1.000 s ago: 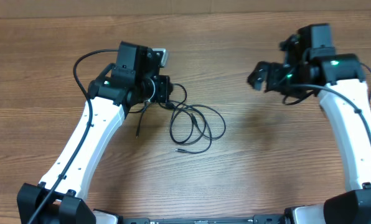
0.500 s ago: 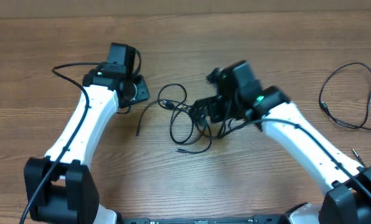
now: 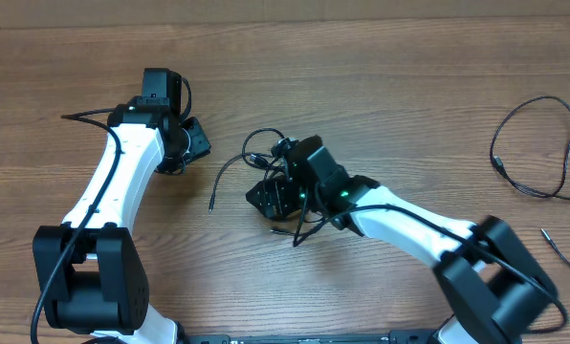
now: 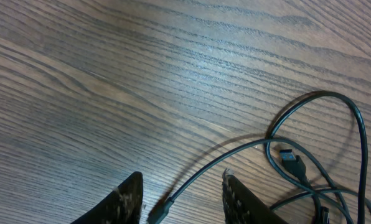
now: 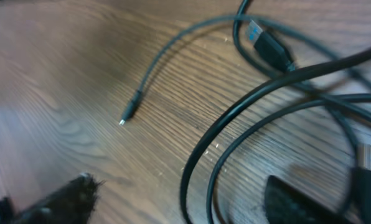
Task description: Untangle cables
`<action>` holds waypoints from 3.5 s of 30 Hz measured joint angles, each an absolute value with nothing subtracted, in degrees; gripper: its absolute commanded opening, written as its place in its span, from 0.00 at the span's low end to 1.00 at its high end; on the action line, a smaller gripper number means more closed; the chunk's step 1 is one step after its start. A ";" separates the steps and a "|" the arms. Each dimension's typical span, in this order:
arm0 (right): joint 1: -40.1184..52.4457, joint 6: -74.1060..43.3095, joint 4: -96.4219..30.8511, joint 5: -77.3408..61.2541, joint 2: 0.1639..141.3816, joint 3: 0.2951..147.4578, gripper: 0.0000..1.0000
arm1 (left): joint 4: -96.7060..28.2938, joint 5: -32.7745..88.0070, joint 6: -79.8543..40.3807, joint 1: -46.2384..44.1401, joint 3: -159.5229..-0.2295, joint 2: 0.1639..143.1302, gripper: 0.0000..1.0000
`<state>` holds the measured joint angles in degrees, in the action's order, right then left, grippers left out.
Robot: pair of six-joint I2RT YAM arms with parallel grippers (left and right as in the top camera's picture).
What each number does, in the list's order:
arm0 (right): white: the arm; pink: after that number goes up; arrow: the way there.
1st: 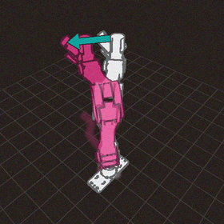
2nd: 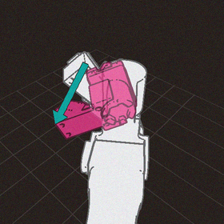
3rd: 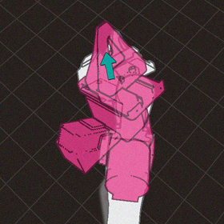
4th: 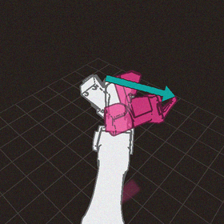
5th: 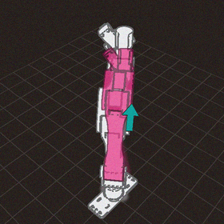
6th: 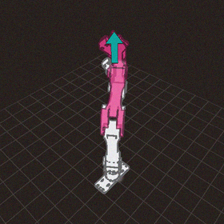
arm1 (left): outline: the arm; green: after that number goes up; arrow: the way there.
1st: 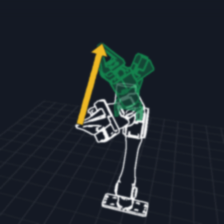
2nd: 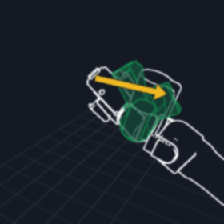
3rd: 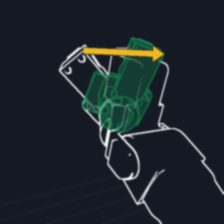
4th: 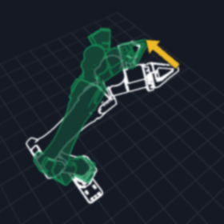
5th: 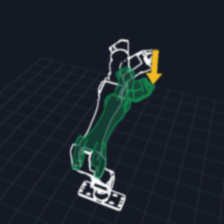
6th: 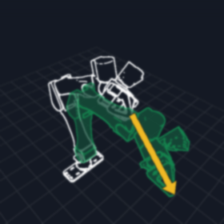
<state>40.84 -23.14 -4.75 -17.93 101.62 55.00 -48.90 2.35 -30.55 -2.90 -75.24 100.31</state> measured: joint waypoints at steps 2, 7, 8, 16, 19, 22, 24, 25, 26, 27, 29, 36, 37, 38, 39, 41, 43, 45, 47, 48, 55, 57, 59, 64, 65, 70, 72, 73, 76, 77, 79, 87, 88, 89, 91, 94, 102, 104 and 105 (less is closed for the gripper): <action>41.34 -24.38 -2.92 -17.89 103.77 54.94 0.54 | -48.93 2.37 -30.55 -2.90 -75.22 100.31 0.41; 41.65 -27.24 0.36 -17.98 104.97 54.61 0.18 | -49.17 2.44 -30.55 -2.90 -75.24 100.31 0.41; 41.65 -27.35 1.19 -18.33 104.97 54.63 0.11 | -49.25 2.55 -30.55 -2.90 -75.24 100.31 0.41; 39.44 -24.47 -6.00 -24.10 104.73 57.34 0.04 | -49.63 2.76 -30.55 -2.92 -75.22 100.31 0.38; 37.54 -20.99 -16.80 -24.82 103.37 62.06 0.04 | -49.71 2.81 -30.57 -3.03 -75.22 100.31 0.35; 34.74 -18.37 -27.88 -25.17 100.64 70.41 0.03 | -49.67 2.83 -30.57 -3.68 -75.24 100.31 0.34; 32.88 -17.47 -32.34 -25.39 98.76 76.36 0.04 | -49.47 3.03 -30.57 -4.29 -75.22 100.31 0.34; 31.46 -16.78 -35.57 -25.85 97.41 80.75 0.04 | -49.34 3.18 -30.57 -4.71 -75.22 100.31 0.34; 30.61 -16.19 -36.99 -26.41 96.44 83.64 0.04 | -49.23 3.27 -30.57 -5.08 -75.24 100.31 0.34; 29.61 -15.75 -38.37 -27.11 95.48 86.76 0.04 | -49.08 3.42 -30.57 -5.43 -75.24 100.31 0.34; 27.62 -14.92 -39.90 -28.49 93.34 93.12 0.04 | -48.69 3.49 -30.57 -6.17 -75.22 100.31 0.34; 23.99 -13.52 -43.07 -30.02 86.94 104.99 0.24 | -47.57 3.66 -29.15 -9.28 -75.22 100.31 0.35; 23.99 -13.15 -44.66 -29.85 86.39 105.25 0.29 | -47.59 3.68 -28.75 -9.56 -75.22 100.31 0.35; 23.99 -13.13 -46.83 -29.54 86.08 105.36 0.30 | -47.62 3.66 -28.53 -9.80 -75.22 100.31 0.36; 24.01 -13.13 -49.45 -28.86 86.13 105.45 0.32 | -47.66 3.62 -28.34 -9.82 -75.22 100.31 0.38; 24.10 -13.30 -54.19 -26.85 87.39 105.27 0.37 | -47.90 2.92 -28.14 -9.76 -75.22 100.31 0.40; 24.08 -13.26 -56.14 -25.54 89.23 104.51 0.41 | -48.34 1.43 -28.10 -9.78 -75.22 100.31 0.43; 24.03 -13.54 -57.84 -24.51 91.96 102.83 0.49 | -49.10 -1.19 -28.16 -9.72 -75.22 100.31 0.47; 24.03 -13.56 -59.07 -24.08 94.61 101.36 0.57 | -49.80 -2.98 -28.64 -9.28 -75.22 100.31 0.54; 24.03 -13.61 -59.42 -24.14 95.85 100.71 0.60 | -50.17 -3.55 -28.88 -8.95 -75.22 100.31 0.59; 24.51 -13.67 -59.57 -28.58 105.84 97.86 0.65 | -50.65 -4.99 -30.15 -4.19 -75.22 100.31 0.64; 25.43 -13.80 -59.35 -29.26 108.92 97.76 0.68 | -50.72 -5.02 -30.17 -3.57 -75.24 100.31 0.64; 26.89 -13.80 -58.54 -29.65 111.92 97.73 0.68 | -50.74 -5.02 -30.15 -3.49 -75.22 100.31 0.64; 31.62 -14.74 -55.88 -30.11 118.65 97.71 0.68 | -50.72 -5.02 -30.15 -3.49 -75.22 100.31 0.64; 32.62 -15.46 -54.98 -30.02 120.05 97.69 0.67 | -50.74 -4.99 -30.15 -3.49 -75.24 100.31 0.64; 35.90 -20.05 -50.76 -29.08 125.64 97.69 0.57 | -50.81 -5.02 -30.15 -3.49 -75.22 100.31 0.64; 36.49 -22.48 -49.12 -28.77 127.24 97.69 0.36 | -50.81 -4.99 -30.15 -3.49 -75.24 100.31 0.64; 36.77 -23.49 -48.69 -28.60 128.05 97.69 0.17 | -50.83 -4.99 -30.15 -3.49 -75.22 100.31 0.64; 37.01 -26.17 -48.03 -28.29 129.47 97.65 0.04 | -50.85 -4.99 -30.15 -3.49 -75.24 100.31 0.64; 37.01 -26.76 -48.21 -28.36 129.56 97.60 0.04 | -50.89 -4.99 -30.15 -3.49 -75.22 100.31 0.64; 36.82 -26.63 -49.30 -29.39 129.54 97.62 0.04 | -51.11 -4.99 -30.15 -3.49 -75.22 100.31 0.64; 31.73 -17.34 -63.81 -36.97 126.54 103.33 0.04 | -50.63 -3.01 -30.20 -3.51 -75.22 100.31 0.57; 30.72 -15.99 -65.39 -37.23 125.29 105.08 0.04 | -50.13 -1.85 -30.13 -3.68 -75.24 100.31 0.56; 29.47 -14.46 -67.00 -37.47 123.39 107.61 0.04 | -49.56 -0.73 -30.06 -3.73 -75.22 100.31 0.56; 27.59 -12.60 -68.79 -37.26 119.72 112.12 0.04 | -47.94 2.66 -29.39 -3.99 -75.22 100.31 0.56; 25.21 -10.66 -69.78 -34.92 111.90 119.07 0.04 | -45.34 7.73 -27.31 -5.17 -75.22 100.31 0.58; 25.23 -9.02 -69.63 -30.33 99.59 125.25 0.04 | -40.51 15.27 -21.98 -12.21 -75.24 100.82 0.77; 25.23 -8.95 -69.65 -29.74 99.00 125.25 0.04 | -39.57 16.01 -21.23 -14.06 -75.22 101.21 0.80; 25.21 -8.93 -69.65 -29.52 99.00 125.25 0.04 | -39.07 16.34 -20.91 -15.03 -75.22 101.43 0.81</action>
